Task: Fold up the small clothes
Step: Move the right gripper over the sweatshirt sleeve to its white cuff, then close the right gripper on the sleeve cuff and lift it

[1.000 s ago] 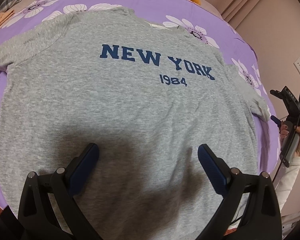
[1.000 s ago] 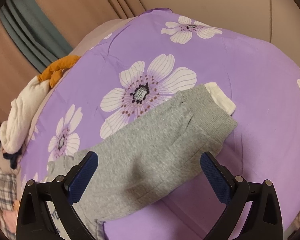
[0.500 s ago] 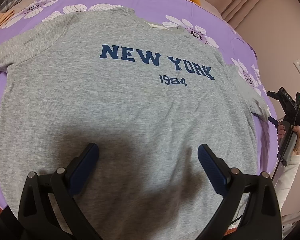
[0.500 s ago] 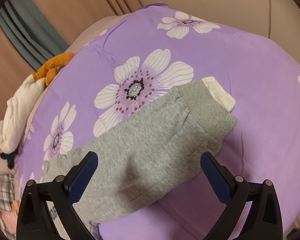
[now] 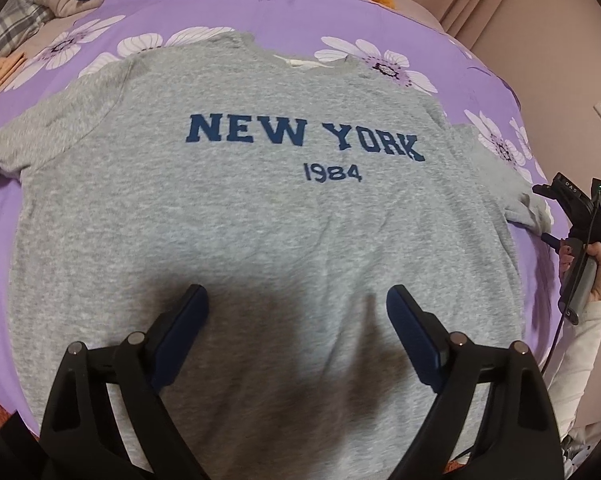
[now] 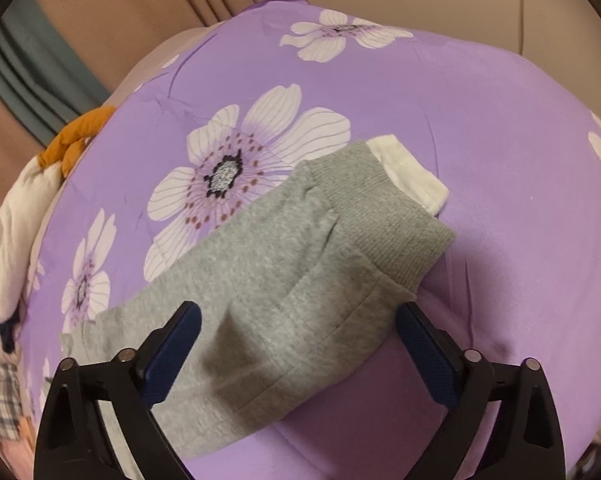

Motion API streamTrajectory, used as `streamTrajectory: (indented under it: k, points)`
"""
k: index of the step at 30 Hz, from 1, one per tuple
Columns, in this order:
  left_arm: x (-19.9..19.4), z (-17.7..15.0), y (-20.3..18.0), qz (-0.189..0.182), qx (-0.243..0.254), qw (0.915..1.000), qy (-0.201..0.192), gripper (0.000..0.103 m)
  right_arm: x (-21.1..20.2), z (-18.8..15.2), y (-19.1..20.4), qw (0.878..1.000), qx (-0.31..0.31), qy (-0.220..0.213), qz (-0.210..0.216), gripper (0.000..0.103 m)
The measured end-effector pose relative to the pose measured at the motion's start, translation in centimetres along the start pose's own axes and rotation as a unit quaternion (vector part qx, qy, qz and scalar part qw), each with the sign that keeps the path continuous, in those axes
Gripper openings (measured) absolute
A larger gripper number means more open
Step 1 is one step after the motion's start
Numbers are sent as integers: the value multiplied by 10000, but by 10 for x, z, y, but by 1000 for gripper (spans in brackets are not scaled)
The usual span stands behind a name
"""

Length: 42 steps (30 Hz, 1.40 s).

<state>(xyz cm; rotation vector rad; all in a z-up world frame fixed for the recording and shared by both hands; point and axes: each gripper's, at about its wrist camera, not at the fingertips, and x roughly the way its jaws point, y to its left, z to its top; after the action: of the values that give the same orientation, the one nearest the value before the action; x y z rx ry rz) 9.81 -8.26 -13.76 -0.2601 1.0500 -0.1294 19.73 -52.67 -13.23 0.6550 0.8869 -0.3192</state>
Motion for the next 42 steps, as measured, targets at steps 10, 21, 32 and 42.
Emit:
streamTrajectory:
  k: [10,21,32,42]
  points:
    - [2,7,-9,-2,132,9999,-9,89,-9,12,-43,9977,563,-256,-269,93]
    - [0,14,-14,-50,151,9998,-86,89,-20,18,-70,9926,987,-588,-390,86]
    - [-18,22,-4,-63,-88,9993,-348,88,-12,18,-33,9957,381,-827,-192,16]
    - [-44,24,31,128,-530,9962,-678,88,-91,-14,80,9706,-1379,-1602,1150,15]
